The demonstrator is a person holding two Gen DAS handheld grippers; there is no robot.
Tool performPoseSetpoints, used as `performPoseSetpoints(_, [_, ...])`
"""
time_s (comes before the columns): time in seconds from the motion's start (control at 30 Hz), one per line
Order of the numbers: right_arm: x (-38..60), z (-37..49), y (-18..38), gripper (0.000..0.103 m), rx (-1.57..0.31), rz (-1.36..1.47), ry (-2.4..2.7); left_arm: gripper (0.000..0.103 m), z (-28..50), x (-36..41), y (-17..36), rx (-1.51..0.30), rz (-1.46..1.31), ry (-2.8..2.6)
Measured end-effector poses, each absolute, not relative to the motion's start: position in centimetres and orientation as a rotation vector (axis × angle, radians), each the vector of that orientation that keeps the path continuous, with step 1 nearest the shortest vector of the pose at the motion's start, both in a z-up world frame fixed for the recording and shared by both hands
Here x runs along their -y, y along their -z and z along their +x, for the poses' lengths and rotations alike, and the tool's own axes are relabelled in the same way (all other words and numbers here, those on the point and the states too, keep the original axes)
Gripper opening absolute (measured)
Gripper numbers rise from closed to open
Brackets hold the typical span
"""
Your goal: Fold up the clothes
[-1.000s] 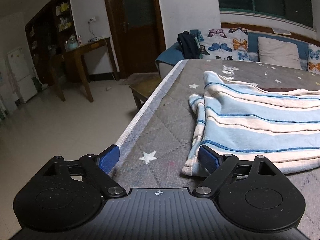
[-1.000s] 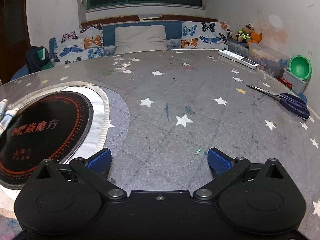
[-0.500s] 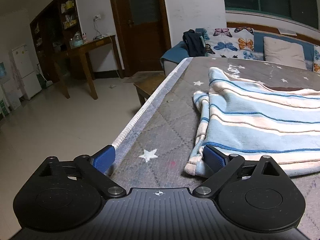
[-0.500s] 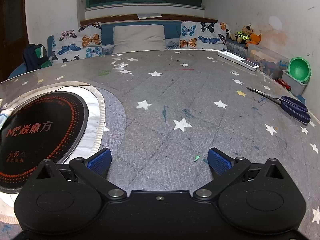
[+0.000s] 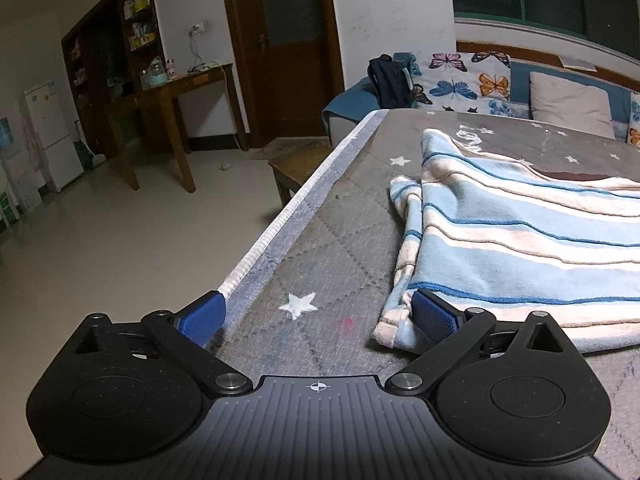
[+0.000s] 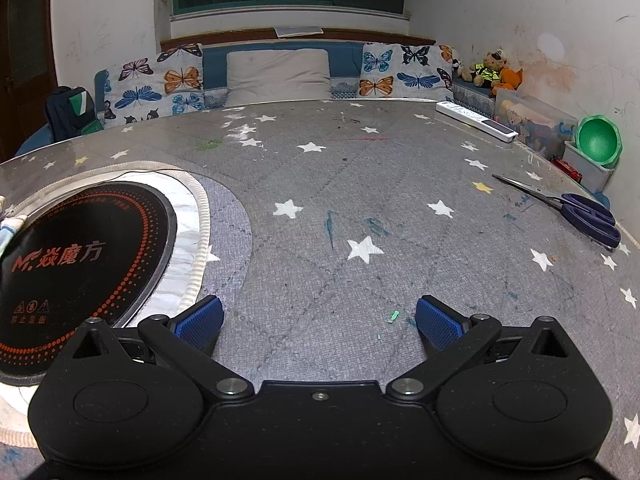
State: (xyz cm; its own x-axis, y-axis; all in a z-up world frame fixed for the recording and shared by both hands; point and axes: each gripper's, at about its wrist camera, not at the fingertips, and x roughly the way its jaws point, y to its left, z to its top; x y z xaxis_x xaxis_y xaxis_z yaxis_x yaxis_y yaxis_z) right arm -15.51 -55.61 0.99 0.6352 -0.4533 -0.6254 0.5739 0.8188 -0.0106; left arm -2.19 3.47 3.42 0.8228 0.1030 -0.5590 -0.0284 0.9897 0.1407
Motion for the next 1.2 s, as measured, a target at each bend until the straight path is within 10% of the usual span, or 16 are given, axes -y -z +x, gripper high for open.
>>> performPoseSetpoints(1.2, [55.5, -15.5, -0.9, 0.103, -0.657, 0.197, 0.593, 0.103, -2.2, -4.2, -2.8, -0.605, 0.122, -0.074])
